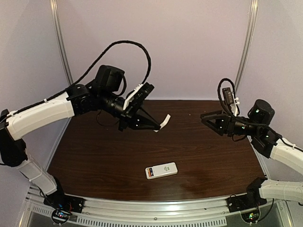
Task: Load the batteries into the remote control
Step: Pick up the battery cover from the center of the board, then pass from the left arm to the right
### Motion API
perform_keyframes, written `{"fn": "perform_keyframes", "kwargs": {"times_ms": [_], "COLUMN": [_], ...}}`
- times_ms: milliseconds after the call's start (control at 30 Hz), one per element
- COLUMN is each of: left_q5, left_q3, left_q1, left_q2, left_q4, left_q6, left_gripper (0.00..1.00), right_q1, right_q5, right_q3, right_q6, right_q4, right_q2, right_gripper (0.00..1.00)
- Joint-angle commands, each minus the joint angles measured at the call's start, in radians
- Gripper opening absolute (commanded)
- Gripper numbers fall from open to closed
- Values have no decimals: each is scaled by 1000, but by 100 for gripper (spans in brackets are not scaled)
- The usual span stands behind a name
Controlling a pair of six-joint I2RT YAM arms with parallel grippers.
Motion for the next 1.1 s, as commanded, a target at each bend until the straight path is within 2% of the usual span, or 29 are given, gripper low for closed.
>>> {"fn": "perform_keyframes", "kwargs": {"times_ms": [0,100,300,533,867,1067], "left_q5": [237,268,314,375,394,394], "left_q3": [-45,-52,-53,-64,-51,-64], "left_q1": [-18,-52,-127,-168,-189,-191], "left_q2": [-40,-57,-59,-61,-39,-33], "left_q4": [184,242,320,470,529,537], "left_q6": [-156,-208,-285,-393,-444,-444], "left_gripper": [0,0,0,0,0,0], "right_q1": [113,172,319,472,592,626], "right_q5": [-56,-71,-116,-78,-18,-1], "right_q3": [83,140,270,390,495,521], "right_q6": [-81,-93,-194,-395,-533,-584], "right_q4": [80,120,53,-157,-307,-315], "right_q2": [-10,13,96,127,205,254], "right_gripper": [61,61,54,46,44,43]}}
